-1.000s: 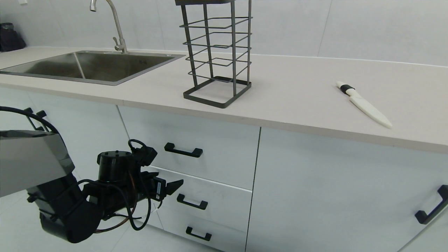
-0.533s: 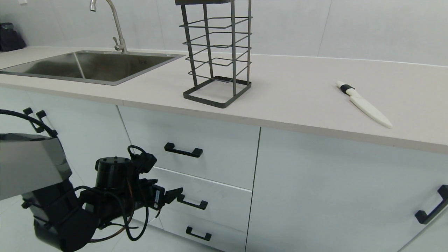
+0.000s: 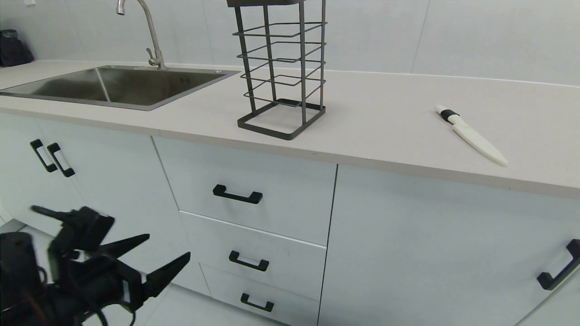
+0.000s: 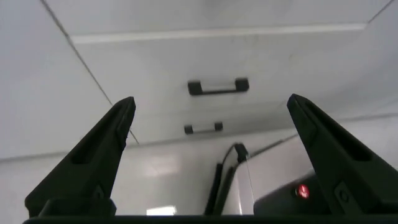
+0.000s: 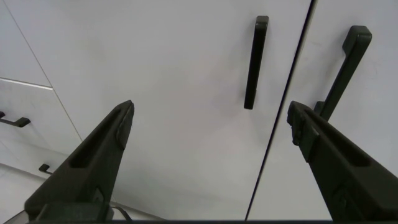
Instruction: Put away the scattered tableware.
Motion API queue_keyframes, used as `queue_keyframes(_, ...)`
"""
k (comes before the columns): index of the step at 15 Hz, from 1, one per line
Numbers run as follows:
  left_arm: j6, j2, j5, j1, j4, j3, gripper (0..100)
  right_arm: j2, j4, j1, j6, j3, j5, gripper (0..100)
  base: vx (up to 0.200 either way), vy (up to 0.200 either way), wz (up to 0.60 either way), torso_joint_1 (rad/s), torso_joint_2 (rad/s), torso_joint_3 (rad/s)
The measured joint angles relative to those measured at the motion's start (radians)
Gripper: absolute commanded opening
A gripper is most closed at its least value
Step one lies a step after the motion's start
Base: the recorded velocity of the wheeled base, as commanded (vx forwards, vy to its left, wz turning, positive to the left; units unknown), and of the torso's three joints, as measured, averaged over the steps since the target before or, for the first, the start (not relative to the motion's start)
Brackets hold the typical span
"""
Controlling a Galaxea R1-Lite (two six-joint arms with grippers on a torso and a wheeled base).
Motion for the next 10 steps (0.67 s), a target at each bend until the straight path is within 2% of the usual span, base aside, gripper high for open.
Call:
queue_keyframes(1, 0.002, -0.069, 0.0, 0.012, 0.005, 0.007, 100, 0.0, 0.001, 0.0, 0.0, 0.0, 0.0, 100, 0.0, 0.0, 0.0, 0.0, 0.0, 0.0)
queue_keyframes(2, 0.007, -0.244, 0.001, 0.047, 0.019, 0.02, 100, 0.0, 0.0, 0.0, 0.0, 0.0, 0.0, 100, 0.0, 0.0, 0.0, 0.0, 0.0, 0.0)
queue_keyframes(3, 0.009, -0.33, 0.001, 0.067, 0.032, 0.024, 100, 0.0, 0.0, 0.0, 0.0, 0.0, 0.0, 100, 0.0, 0.0, 0.0, 0.0, 0.0, 0.0)
queue_keyframes(5, 0.012, -0.567, 0.001, 0.127, 0.112, 0.033, 100, 0.0, 0.0, 0.0, 0.0, 0.0, 0.0, 100, 0.0, 0.0, 0.0, 0.0, 0.0, 0.0)
queue_keyframes(9, 0.017, -0.941, -0.001, 0.186, 0.464, 0.031, 100, 0.0, 0.001, 0.0, 0.0, 0.0, 0.0, 100, 0.0, 0.0, 0.0, 0.0, 0.0, 0.0)
queue_keyframes(10, 0.018, -1.048, -0.001, 0.199, 0.606, 0.024, 100, 0.0, 0.001, 0.0, 0.0, 0.0, 0.0, 100, 0.0, 0.0, 0.0, 0.0, 0.0, 0.0)
